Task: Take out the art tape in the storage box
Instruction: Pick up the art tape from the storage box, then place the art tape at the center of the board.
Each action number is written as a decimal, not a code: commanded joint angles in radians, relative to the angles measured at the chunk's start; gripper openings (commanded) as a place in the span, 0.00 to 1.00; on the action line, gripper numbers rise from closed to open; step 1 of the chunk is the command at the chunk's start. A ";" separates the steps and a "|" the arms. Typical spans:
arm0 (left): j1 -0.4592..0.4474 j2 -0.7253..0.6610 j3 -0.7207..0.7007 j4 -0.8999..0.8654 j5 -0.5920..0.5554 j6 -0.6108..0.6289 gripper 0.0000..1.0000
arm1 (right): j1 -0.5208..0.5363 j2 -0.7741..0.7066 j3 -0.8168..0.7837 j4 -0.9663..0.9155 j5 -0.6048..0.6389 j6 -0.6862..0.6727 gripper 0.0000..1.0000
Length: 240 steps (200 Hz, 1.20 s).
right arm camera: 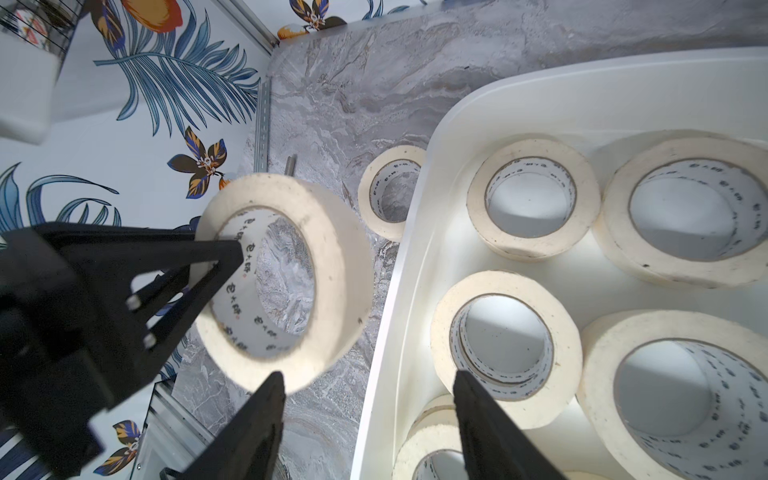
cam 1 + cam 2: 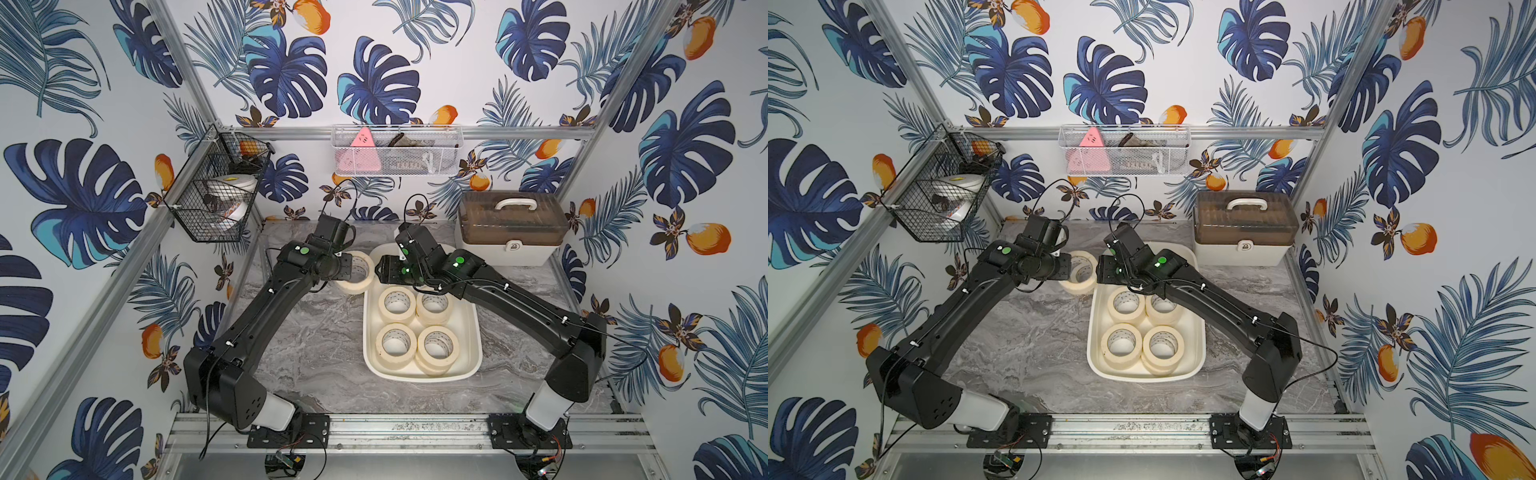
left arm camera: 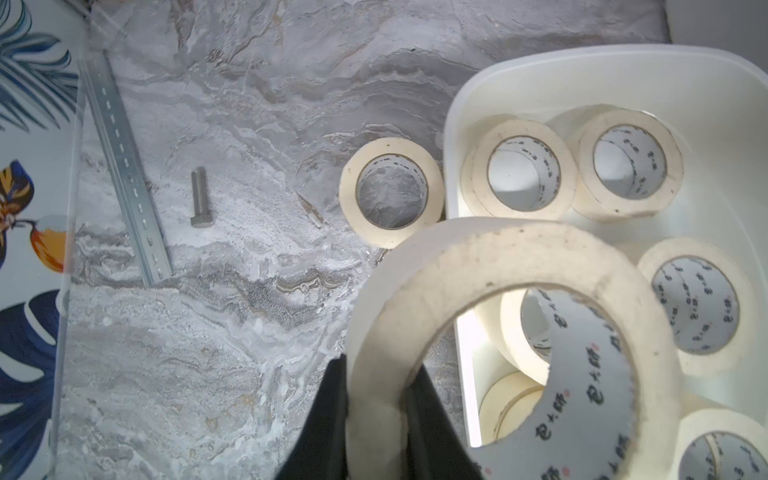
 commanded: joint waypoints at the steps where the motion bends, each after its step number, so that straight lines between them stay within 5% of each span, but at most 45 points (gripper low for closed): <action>1: 0.063 0.020 0.001 0.035 0.008 -0.092 0.00 | -0.004 -0.035 -0.018 -0.022 0.032 -0.021 0.68; 99: 0.241 0.170 0.047 0.089 -0.065 -0.297 0.00 | -0.049 -0.112 -0.095 -0.036 0.012 -0.024 0.68; 240: 0.341 0.425 -0.051 0.332 -0.093 -0.402 0.00 | -0.139 -0.216 -0.222 -0.063 0.007 -0.033 0.68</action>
